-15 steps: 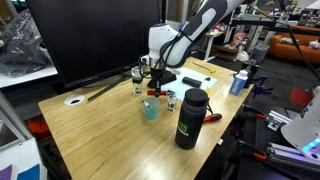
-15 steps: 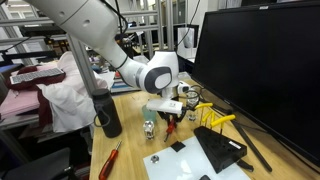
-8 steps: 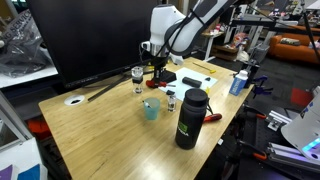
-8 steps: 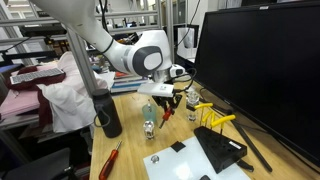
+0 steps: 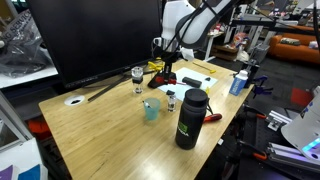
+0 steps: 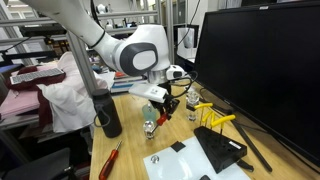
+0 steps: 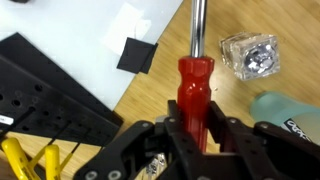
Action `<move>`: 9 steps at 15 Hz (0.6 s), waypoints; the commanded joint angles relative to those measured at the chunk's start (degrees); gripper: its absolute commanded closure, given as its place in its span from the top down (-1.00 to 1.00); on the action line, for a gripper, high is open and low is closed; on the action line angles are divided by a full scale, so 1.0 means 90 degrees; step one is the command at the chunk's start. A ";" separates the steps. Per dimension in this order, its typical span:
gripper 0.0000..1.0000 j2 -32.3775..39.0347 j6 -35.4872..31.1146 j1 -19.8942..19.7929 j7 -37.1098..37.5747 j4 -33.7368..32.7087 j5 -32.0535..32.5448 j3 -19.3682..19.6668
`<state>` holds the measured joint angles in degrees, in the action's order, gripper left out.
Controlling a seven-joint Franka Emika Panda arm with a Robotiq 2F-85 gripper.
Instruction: Move the screw driver slightly to the right
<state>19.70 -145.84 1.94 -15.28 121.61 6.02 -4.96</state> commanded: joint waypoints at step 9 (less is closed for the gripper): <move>-0.84 -0.0501 -0.1796 -0.0361 0.1578 0.1703 -0.1372 0.0496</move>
<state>15.62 -157.14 -2.18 -6.82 134.17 -7.21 -2.55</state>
